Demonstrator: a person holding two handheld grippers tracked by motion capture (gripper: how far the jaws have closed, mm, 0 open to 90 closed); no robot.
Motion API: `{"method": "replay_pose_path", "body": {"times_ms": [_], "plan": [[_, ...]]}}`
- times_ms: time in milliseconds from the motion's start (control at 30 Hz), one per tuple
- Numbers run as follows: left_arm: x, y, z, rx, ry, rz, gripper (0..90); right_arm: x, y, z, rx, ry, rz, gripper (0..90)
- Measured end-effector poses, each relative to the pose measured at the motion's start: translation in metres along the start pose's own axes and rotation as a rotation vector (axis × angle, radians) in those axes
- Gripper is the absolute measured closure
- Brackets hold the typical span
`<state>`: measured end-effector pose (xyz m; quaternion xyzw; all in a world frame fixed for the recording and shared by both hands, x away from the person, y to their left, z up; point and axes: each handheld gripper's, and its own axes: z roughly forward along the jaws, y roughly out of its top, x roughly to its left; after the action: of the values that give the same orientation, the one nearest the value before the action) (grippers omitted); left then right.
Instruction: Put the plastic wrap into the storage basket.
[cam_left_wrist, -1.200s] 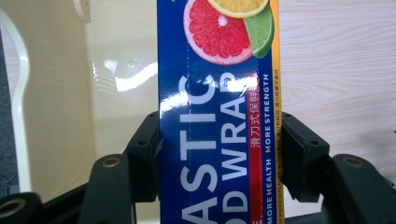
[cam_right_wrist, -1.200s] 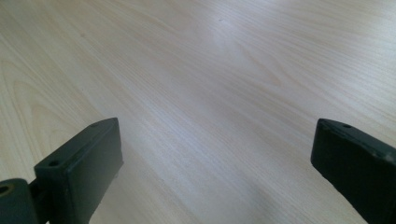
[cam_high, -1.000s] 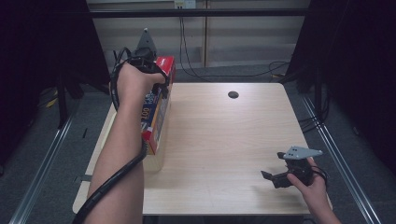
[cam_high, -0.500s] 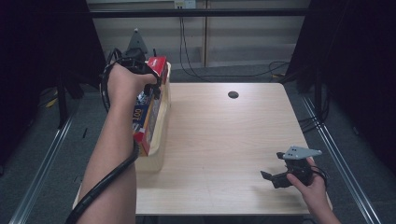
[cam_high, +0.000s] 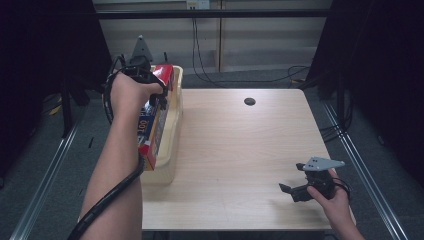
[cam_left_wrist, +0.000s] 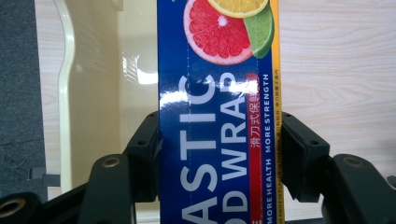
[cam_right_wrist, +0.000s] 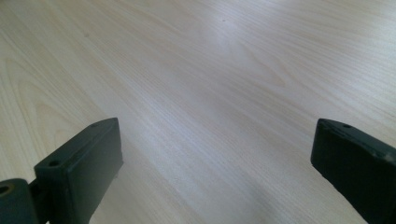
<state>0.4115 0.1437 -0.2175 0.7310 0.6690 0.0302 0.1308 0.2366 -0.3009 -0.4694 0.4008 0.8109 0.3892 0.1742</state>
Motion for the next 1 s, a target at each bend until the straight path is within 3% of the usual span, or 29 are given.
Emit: {"method": "replay_pose_path", "body": {"times_ms": [1000], "plan": [[0.024,-0.006,0.031,0.033,-0.001,-0.027,41.2,0.001,0.000,0.000,0.000,0.004,-0.005,2.0]]}}
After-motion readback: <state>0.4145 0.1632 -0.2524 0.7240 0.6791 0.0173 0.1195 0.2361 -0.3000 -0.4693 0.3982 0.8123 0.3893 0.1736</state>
